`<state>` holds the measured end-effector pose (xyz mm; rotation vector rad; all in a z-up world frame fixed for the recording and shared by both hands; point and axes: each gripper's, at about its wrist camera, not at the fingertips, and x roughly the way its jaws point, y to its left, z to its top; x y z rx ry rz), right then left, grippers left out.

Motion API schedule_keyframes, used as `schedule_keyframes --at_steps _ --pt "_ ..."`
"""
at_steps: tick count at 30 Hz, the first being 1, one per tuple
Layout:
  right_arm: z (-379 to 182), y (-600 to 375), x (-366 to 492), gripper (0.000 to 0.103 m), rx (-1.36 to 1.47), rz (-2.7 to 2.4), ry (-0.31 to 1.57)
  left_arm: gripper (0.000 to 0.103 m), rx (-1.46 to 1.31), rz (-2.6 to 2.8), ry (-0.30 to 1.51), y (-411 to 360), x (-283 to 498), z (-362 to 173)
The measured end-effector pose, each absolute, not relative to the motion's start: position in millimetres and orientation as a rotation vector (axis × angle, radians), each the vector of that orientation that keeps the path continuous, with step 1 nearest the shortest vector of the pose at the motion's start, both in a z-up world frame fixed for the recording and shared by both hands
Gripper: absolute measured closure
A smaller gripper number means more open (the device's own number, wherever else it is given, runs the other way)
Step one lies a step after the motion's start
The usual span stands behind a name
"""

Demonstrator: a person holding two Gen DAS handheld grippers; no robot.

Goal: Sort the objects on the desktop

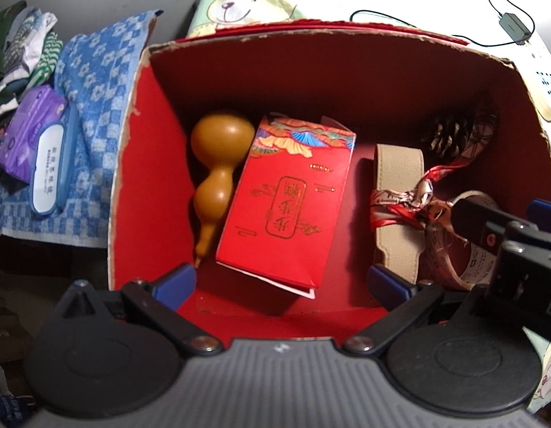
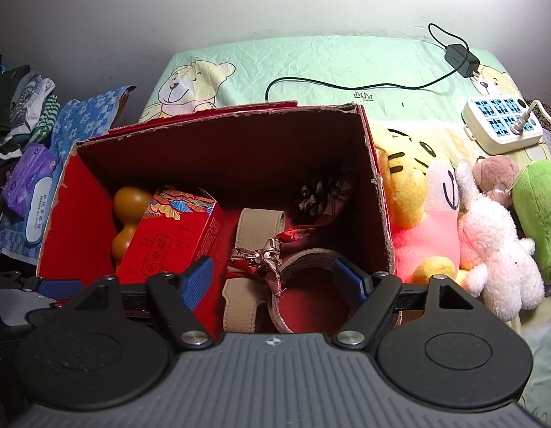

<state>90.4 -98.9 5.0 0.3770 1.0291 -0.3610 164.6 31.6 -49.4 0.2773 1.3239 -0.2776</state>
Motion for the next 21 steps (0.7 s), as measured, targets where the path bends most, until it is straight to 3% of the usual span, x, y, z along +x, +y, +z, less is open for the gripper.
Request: schedule_keyframes --at_steps 21 --pt "3 -95 114 0.027 0.368 -0.326 1.023 0.000 0.274 -0.223 1.252 45 176 -35"
